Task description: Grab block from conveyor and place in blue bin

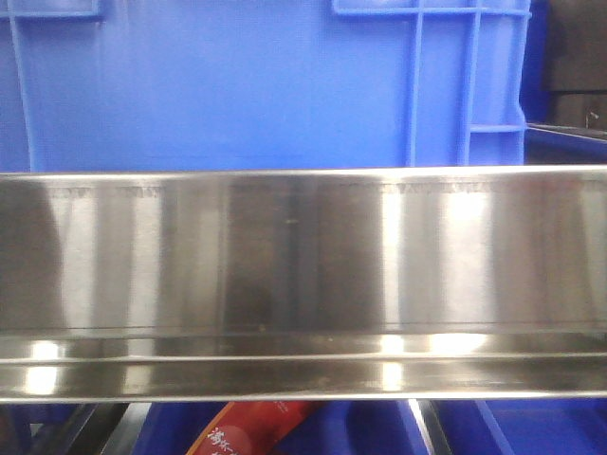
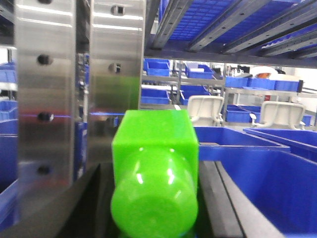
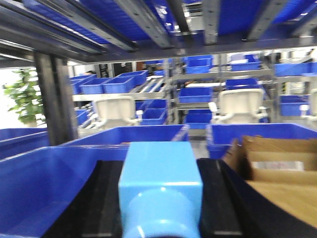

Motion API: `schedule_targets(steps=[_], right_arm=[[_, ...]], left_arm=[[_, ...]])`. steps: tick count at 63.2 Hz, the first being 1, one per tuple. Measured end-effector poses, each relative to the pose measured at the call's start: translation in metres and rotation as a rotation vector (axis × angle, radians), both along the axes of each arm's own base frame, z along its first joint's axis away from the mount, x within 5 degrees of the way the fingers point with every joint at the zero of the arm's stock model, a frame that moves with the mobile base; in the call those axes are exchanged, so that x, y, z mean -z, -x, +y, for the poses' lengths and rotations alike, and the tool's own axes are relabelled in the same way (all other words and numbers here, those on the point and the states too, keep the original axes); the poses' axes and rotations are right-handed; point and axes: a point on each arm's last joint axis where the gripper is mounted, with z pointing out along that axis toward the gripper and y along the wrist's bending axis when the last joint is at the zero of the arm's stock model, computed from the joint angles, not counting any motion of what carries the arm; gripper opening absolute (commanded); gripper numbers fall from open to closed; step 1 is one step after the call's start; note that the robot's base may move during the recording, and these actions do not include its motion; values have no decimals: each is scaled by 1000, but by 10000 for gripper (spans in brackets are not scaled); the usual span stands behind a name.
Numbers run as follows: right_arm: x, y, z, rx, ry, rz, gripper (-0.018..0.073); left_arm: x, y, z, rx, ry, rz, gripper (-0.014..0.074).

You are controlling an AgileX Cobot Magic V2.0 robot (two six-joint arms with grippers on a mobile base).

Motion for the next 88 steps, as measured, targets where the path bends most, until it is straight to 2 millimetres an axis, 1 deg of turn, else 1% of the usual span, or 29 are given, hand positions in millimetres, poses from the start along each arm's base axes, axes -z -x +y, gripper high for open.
schedule_targets(steps=[5,7,13,14,19,24,26,30,36,43,45,48,53,55,58,59,61,63,64,66,71,73,76,78,81,85,87,88], right_arm=[[-10,-13,6,-37,9,34,-162],[-14,-18,8,-51,12,44,-162],[-21,-42,20,-101,28,101,-162],[-20,-47,22,-105,32,114,-162],[-22,-69,37,-154,49,165,-162],[-24,-92,54,-204,67,208,-162],[-24,-99,61,-221,73,223,-162],[-22,-115,76,-257,91,258,-162],[-19,-139,99,-297,114,304,-162],[-17,-161,120,-323,152,325,-155],[-14,-167,126,-324,173,332,-138],[-12,-176,133,-328,192,337,-89],[-9,-187,142,-331,207,349,33],[-7,-192,145,-331,212,355,102],[-3,-196,147,-330,217,367,205],[-1,-197,148,-330,221,370,234],[0,-199,149,-330,223,375,288],[1,-200,150,-330,225,380,347],[1,-201,150,-330,225,380,368],[2,-201,151,-330,226,383,410],[3,-202,151,-331,229,388,454],[3,-202,151,-331,230,390,454],[4,-201,151,-332,231,394,453],[4,-201,151,-332,233,398,441],[4,-201,151,-333,235,403,409],[5,-200,150,-336,237,414,307],[4,-198,150,-339,232,421,227],[4,-198,149,-340,231,425,174]], left_arm=[[-13,-16,-2,13,1,36,-111],[-17,-27,-3,26,-1,65,-111],[-30,-52,-10,87,-19,117,-111],[-30,-59,-12,99,-24,134,-111],[-40,-78,-24,172,-46,158,-111],[-45,-97,-41,261,-59,186,-111],[-45,-105,-48,291,-67,204,-111],[-47,-114,-63,358,-79,221,-111],[-43,-130,-87,441,-93,254,-111],[-37,-147,-111,499,-101,263,-111],[-35,-152,-116,507,-95,258,-111],[-31,-159,-124,516,-91,261,-111],[-22,-169,-131,519,-91,280,-102],[-18,-173,-134,520,-96,294,-80],[-14,-178,-137,519,-98,311,-15],[-12,-179,-138,519,-99,316,23],[-9,-182,-140,519,-102,326,67],[-6,-185,-141,518,-105,336,148],[-5,-185,-142,518,-106,339,198],[-4,-186,-142,518,-105,343,265],[-3,-187,-143,519,-101,350,426],[-3,-187,-143,519,-99,349,475],[-3,-188,-143,519,-98,346,510],[-3,-188,-143,519,-97,347,521],[-3,-188,-143,519,-97,347,513],[-3,-188,-143,519,-96,346,468],[-4,-187,-143,519,-96,344,428],[-4,-187,-143,519,-96,344,390]])
